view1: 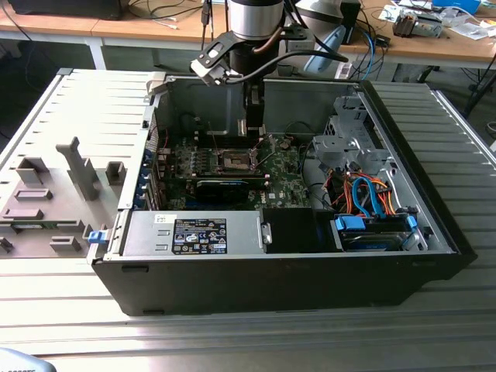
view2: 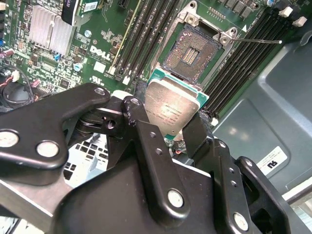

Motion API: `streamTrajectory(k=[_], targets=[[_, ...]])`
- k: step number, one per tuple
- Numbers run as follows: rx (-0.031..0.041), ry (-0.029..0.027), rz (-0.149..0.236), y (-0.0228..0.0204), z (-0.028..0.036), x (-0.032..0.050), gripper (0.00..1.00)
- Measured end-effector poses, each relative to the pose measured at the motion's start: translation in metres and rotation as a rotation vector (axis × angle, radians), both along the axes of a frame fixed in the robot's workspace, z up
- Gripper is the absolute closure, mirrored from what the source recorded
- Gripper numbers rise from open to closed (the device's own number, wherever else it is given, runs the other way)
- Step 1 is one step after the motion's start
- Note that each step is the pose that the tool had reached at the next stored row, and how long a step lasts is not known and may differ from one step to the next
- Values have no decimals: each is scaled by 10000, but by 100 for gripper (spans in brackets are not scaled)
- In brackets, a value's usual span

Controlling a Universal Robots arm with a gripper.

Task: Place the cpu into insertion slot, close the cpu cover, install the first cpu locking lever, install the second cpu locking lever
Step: 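Place the cpu into insertion slot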

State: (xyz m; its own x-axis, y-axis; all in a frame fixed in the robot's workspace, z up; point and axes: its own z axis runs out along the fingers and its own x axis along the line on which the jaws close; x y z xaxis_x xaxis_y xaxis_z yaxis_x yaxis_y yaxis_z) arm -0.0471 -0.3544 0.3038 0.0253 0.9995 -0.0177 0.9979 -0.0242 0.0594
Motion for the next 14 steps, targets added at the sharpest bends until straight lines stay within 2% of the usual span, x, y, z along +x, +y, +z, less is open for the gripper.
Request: streamTrajectory(k=[14], targets=[[-1,0,-105,0,-5,-10,45]])
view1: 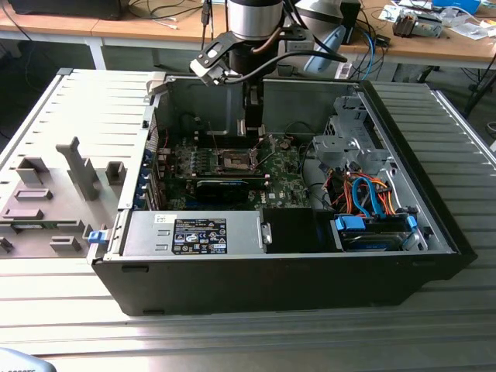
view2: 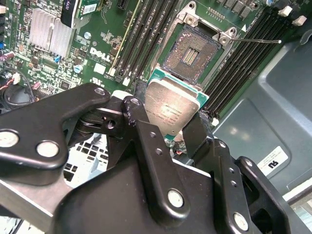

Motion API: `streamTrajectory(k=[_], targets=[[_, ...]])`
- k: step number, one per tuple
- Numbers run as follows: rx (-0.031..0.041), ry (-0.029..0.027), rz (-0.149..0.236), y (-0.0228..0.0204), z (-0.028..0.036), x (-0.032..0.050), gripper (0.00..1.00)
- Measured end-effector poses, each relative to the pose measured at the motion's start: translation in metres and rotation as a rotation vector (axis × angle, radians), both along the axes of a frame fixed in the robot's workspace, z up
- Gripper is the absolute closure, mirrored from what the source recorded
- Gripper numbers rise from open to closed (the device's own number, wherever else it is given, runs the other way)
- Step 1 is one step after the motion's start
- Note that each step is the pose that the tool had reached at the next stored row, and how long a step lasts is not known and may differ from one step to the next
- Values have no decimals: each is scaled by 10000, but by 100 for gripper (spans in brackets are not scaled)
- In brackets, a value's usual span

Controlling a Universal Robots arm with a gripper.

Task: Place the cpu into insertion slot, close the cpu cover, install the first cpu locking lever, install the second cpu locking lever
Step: 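Place the cpu into insertion slot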

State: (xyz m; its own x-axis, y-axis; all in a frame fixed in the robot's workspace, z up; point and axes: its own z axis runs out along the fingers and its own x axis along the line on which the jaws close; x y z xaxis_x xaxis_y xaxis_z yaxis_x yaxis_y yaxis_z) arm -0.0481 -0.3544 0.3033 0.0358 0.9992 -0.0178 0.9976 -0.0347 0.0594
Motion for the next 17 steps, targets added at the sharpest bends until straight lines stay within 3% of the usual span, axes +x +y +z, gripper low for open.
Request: streamTrajectory(k=[17], targets=[[0,0,0,0,-10,-28,45]])
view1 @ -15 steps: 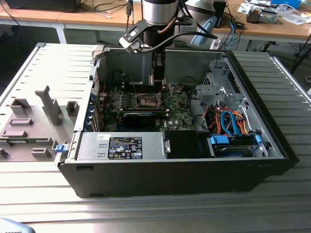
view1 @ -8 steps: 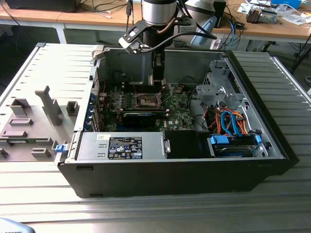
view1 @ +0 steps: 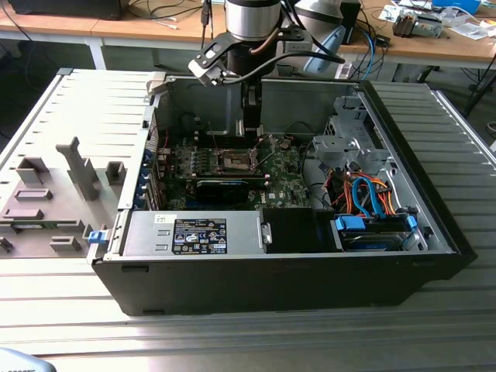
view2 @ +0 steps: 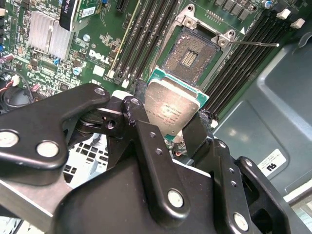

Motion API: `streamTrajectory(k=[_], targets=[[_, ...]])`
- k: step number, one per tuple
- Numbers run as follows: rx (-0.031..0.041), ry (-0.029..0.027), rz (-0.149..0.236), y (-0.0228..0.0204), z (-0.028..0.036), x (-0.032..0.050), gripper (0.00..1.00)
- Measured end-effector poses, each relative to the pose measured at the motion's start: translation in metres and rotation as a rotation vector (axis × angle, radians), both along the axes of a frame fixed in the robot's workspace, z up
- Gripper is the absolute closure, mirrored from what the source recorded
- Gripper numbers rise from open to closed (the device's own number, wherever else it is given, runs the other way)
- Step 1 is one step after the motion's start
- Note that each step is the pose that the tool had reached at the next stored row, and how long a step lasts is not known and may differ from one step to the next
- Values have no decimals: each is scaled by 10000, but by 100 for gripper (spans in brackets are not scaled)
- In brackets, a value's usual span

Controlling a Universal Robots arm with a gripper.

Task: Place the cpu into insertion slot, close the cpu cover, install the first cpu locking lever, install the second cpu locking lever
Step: 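Place the cpu into insertion slot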

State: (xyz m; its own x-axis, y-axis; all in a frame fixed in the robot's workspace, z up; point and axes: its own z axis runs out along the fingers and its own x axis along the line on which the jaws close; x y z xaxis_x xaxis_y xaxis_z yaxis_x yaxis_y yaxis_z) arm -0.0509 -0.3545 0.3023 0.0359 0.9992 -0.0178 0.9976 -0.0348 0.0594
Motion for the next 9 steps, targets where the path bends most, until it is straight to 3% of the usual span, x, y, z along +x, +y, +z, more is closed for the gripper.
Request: streamTrajectory(k=[9], targets=[[0,0,1,0,-7,-19,45]])
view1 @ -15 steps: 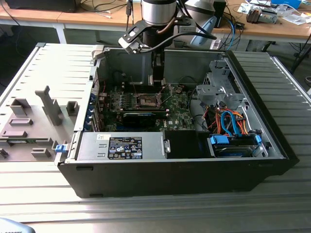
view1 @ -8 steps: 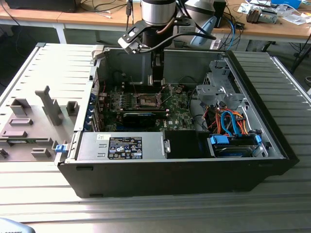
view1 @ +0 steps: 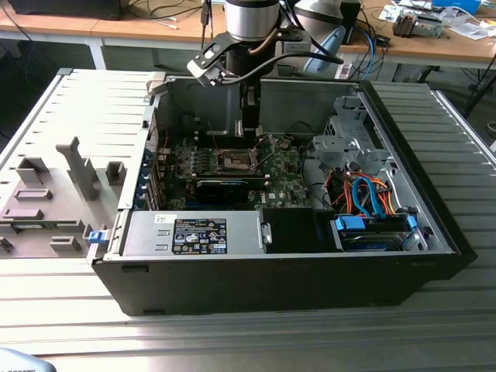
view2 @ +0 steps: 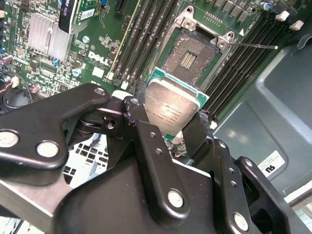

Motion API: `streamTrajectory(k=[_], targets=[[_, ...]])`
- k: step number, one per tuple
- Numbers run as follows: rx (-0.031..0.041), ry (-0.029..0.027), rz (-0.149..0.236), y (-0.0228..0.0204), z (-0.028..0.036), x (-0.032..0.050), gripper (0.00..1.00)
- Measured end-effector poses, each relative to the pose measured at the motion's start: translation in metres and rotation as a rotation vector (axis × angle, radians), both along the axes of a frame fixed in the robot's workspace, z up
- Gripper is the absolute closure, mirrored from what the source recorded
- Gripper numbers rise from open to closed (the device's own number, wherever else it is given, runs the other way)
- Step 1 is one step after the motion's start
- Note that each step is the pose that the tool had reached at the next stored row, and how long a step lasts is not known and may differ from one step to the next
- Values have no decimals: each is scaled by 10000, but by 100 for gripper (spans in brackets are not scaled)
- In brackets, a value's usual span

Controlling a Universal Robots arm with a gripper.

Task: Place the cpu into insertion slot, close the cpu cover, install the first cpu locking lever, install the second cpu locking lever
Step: 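Place the cpu into insertion slot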

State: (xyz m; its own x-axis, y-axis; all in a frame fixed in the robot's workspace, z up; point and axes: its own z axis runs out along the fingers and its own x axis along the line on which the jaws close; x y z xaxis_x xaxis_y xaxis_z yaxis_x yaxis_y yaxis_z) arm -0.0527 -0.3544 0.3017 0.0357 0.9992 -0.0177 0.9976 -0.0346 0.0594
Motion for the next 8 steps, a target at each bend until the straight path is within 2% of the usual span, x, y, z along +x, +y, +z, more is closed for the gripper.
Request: streamTrajectory(k=[8], targets=[[-1,0,-1,0,-4,-15,45]])
